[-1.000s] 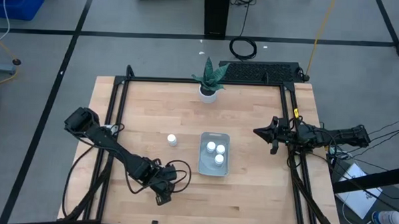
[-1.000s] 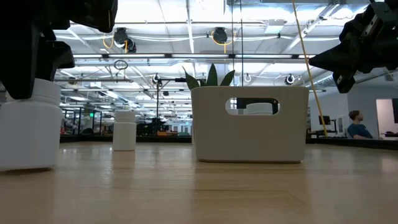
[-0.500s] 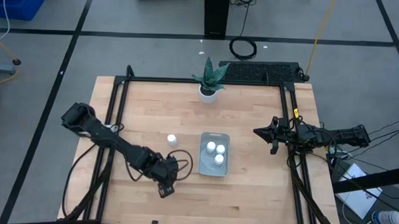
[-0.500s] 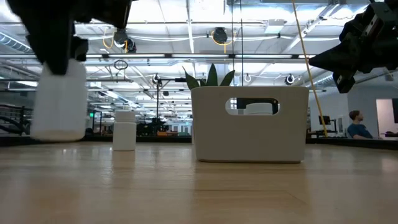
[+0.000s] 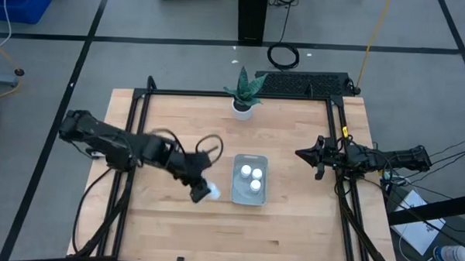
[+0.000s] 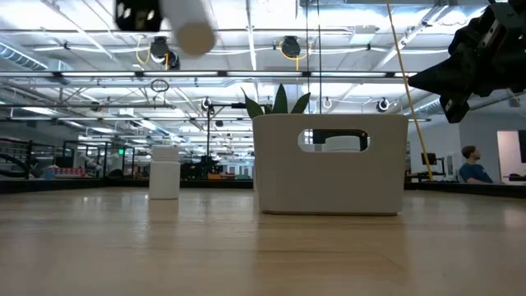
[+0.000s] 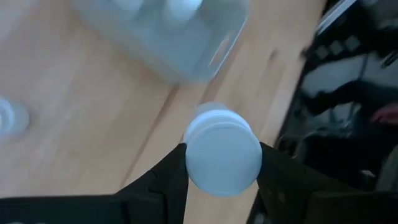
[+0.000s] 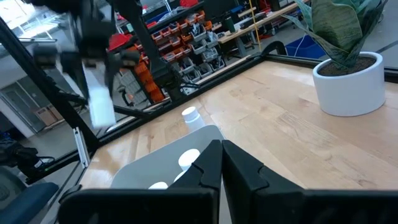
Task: Pick and place pill bottles into a basket
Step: Put the white pill bottle into the gray bin
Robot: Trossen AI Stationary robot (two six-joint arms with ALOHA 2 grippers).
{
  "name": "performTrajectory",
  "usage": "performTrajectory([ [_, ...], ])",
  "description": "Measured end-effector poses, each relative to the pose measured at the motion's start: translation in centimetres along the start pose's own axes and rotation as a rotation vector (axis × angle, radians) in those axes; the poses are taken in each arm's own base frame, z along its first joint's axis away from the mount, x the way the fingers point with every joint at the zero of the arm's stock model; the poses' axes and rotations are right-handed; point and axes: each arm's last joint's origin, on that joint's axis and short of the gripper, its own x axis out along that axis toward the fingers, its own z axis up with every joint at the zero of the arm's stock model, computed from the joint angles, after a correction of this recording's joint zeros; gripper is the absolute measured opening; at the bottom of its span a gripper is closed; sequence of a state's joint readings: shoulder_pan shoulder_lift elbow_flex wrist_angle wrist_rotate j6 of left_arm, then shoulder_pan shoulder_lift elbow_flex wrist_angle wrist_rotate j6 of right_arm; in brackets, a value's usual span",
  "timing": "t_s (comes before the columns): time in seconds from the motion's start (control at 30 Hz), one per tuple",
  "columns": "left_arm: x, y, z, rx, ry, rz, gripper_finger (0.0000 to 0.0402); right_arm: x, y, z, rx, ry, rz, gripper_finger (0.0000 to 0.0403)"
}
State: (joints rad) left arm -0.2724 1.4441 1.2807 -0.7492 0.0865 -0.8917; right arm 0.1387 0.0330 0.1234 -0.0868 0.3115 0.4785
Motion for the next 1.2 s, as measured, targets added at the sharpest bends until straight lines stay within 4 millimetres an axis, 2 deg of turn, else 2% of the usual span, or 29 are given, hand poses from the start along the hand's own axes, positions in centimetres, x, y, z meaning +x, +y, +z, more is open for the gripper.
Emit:
performTrajectory([
  [0.27,-6.1,-2.0,5.4,0.027,-0.214,-0.116,0.0176,0.0,0.0,0.0,0.0,-0.001,0.001,0.0004],
  [0.53,-11.7,-2.1,8.9,-0.028,-0.404,-0.181,0.0165,0.0,0.0,0.0,0.0,0.0,0.0,0.0004],
  [0.67,-13.2,-2.7,10.3,0.008,-0.461,-0.196,0.0165,0.0,0.0,0.0,0.0,0.0,0.001,0.0004],
  [0.9,-12.4,-5.3,13.2,0.108,-0.416,-0.246,0.0165,0.0,0.0,0.0,0.0,0.0,0.001,0.0004],
  [1.0,-10.7,-6.0,14.3,0.169,-0.347,-0.214,0.0165,0.0,0.0,0.0,0.001,-0.001,0.001,0.0004],
  [1.2,-7.2,-4.7,14.8,0.207,-0.168,0.061,0.0165,0.0,0.0,0.0,0.001,-0.002,0.001,0.0004],
])
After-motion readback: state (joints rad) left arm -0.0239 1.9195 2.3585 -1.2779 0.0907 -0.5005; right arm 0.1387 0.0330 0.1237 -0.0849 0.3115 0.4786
